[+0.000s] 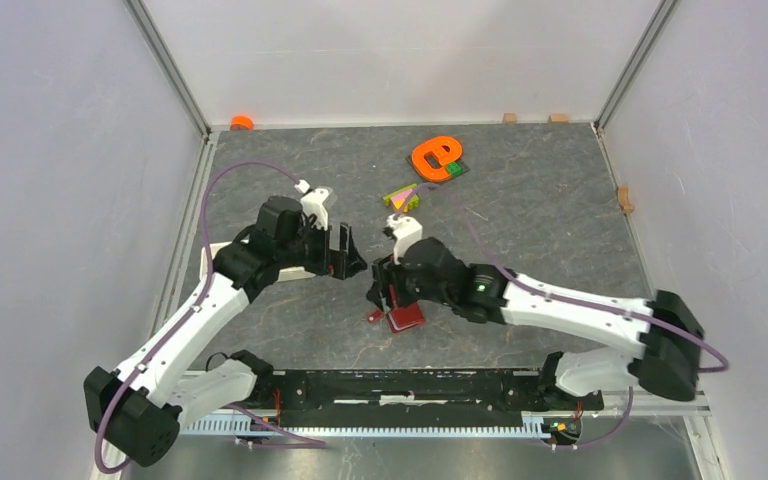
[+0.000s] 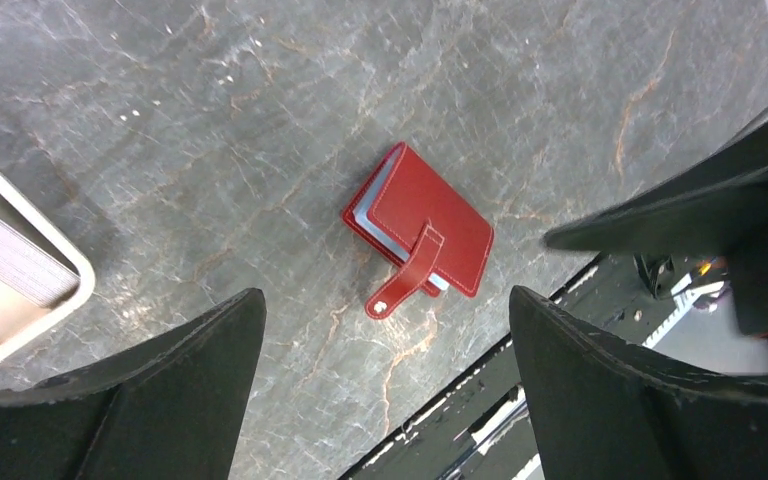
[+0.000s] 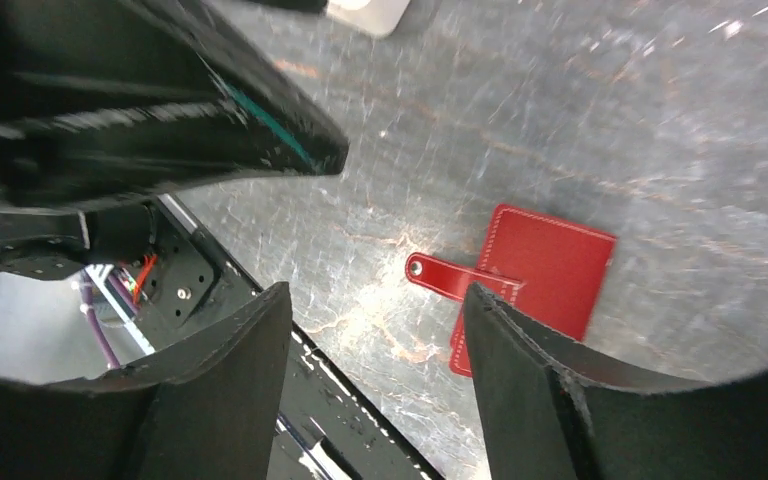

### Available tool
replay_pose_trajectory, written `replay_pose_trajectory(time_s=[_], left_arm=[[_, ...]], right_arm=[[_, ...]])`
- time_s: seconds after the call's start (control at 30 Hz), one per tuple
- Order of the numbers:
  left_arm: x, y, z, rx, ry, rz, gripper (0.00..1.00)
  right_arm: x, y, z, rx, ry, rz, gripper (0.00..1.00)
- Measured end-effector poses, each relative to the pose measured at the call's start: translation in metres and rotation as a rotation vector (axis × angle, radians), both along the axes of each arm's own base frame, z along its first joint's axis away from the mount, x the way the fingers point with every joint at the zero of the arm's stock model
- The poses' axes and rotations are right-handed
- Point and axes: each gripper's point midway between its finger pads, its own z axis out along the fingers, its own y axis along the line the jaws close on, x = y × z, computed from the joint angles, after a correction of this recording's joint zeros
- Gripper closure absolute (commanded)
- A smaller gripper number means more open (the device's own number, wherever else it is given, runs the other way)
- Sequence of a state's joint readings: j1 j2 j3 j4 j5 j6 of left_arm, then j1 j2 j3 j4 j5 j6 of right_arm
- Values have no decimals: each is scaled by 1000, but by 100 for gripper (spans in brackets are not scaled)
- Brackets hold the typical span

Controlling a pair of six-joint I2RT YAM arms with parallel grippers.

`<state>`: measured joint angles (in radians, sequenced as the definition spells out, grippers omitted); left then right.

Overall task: Put the credit cards into the card holder
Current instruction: Close the card holder at the center of the board, then turn over the card holder at the center of the board.

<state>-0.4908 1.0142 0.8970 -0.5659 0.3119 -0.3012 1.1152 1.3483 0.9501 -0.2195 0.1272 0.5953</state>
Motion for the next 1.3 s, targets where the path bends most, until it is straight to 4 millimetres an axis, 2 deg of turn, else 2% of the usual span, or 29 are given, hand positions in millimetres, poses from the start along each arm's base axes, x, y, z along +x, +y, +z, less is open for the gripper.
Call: replay_pose_trajectory(time_s=[0.07,0.13,0.23,0.3,0.4,0.5,0.63,0.73,1.07,1.13,1.2,1.3], left_arm=[[-6,-3,-5,11,5,-12,5],[-15,-11,-12,11,17,-35,6],[-28,-25,-24,3,45,-58,6],[-35,-33,-34,0,71,-62,6],[-41,-44,-47,-18,107,-57,6],[-42,-51,-62,-48,147,-28,6],[-46,-58,-88,-61,209,9,7],[-45,-60,-104,-40,237,32,9],[-31,-63,-127,-11,232,78,17],[-29,-64,-131,-2,233,84,22],[-27,-64,-138,10,240,88,32],[-29,-62,-148,33,259,91,39]], right_arm=[[4,-14,22,42,-49,-18,28],[12,-31,33,64,-84,-49,25],[25,-68,30,55,-109,-119,25],[34,-97,16,38,-106,-173,25],[39,-130,-13,6,-72,-224,27],[33,-146,-44,-12,-7,-224,31],[14,-144,-78,34,92,-163,35],[3,-137,-90,101,148,-124,37],[-4,-119,-103,277,255,-76,42],[-4,-118,-104,289,263,-75,42],[-3,-115,-104,301,266,-68,42],[-3,-113,-106,312,272,-61,44]])
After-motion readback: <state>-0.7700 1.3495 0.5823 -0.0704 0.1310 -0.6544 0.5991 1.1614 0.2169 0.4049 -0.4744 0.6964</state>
